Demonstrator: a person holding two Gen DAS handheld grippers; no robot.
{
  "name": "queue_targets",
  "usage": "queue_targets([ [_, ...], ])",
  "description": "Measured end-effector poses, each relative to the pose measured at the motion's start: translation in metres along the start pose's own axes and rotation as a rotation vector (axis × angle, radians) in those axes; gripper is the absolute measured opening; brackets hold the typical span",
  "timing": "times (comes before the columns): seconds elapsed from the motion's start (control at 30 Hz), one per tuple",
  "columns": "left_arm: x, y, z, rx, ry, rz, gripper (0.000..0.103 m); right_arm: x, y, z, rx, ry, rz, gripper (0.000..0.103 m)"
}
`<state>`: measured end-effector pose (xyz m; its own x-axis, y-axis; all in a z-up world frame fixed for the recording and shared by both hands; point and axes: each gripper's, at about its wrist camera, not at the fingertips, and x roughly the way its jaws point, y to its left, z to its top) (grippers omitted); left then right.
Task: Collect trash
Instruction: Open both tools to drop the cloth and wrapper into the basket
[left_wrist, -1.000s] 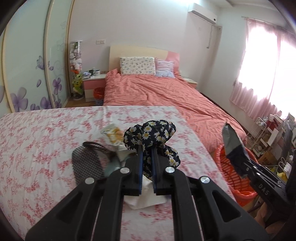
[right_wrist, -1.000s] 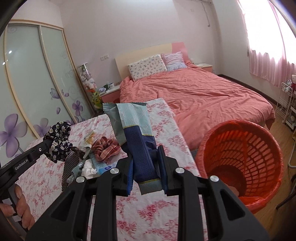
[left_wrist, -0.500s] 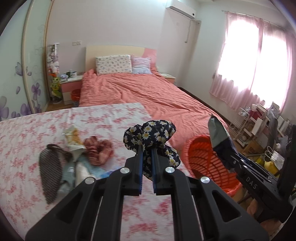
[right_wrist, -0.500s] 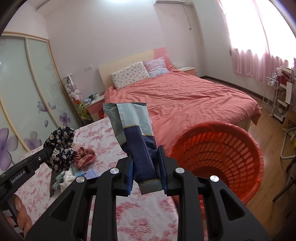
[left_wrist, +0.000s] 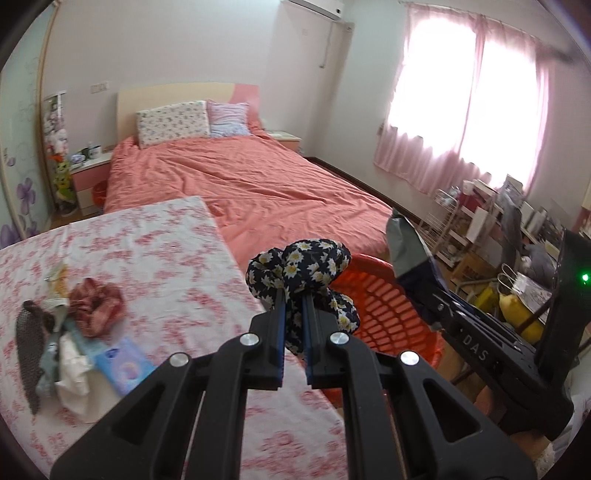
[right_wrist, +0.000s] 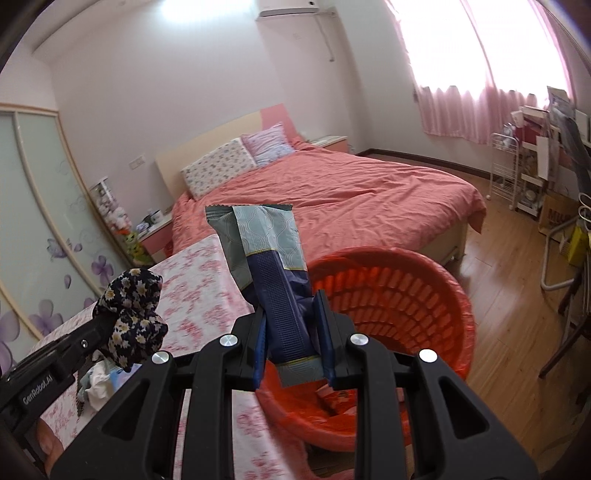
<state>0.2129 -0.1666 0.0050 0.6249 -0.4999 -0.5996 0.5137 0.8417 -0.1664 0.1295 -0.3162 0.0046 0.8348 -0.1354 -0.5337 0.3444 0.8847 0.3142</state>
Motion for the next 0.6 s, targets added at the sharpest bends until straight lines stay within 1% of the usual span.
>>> queue_targets([
  [0.27, 0.042, -0.029, -0.003, 0.029, 0.054, -0.043, 0.009, 0.015, -0.027, 0.004, 0.042, 0.013, -0.041, 0.024],
  [0.37, 0.059, -0.037, -0.003, 0.034, 0.079, -0.053, 0.011, 0.022, -0.034, 0.005, 0.051, 0.018, -0.055, 0.025],
  [0.4, 0.065, -0.040, -0.003, 0.038, 0.089, -0.049, 0.015, 0.023, -0.036, 0.006, 0.054, 0.023, -0.059, 0.027],
  [0.43, 0.070, -0.042, -0.004, 0.042, 0.097, -0.039, 0.024, 0.028, -0.038, 0.006, 0.059, 0.031, -0.064, 0.030],
  [0.47, 0.073, -0.042, -0.004, 0.042, 0.101, -0.033, 0.031, 0.029, -0.039, 0.005, 0.063, 0.035, -0.068, 0.030],
  [0.5, 0.077, -0.041, -0.005, 0.040, 0.105, -0.020, 0.041, 0.031, -0.042, 0.005, 0.065, 0.041, -0.073, 0.030],
  [0.53, 0.079, -0.039, -0.005, 0.036, 0.104, -0.007, 0.044, 0.032, -0.043, 0.003, 0.062, 0.048, -0.078, 0.034],
  [0.57, 0.080, -0.036, -0.006, 0.035, 0.104, 0.002, 0.045, 0.033, -0.043, 0.001, 0.059, 0.049, -0.083, 0.043],
  [0.6, 0.080, -0.032, -0.007, 0.035, 0.105, 0.013, 0.046, 0.033, -0.043, 0.000, 0.056, 0.048, -0.086, 0.046],
])
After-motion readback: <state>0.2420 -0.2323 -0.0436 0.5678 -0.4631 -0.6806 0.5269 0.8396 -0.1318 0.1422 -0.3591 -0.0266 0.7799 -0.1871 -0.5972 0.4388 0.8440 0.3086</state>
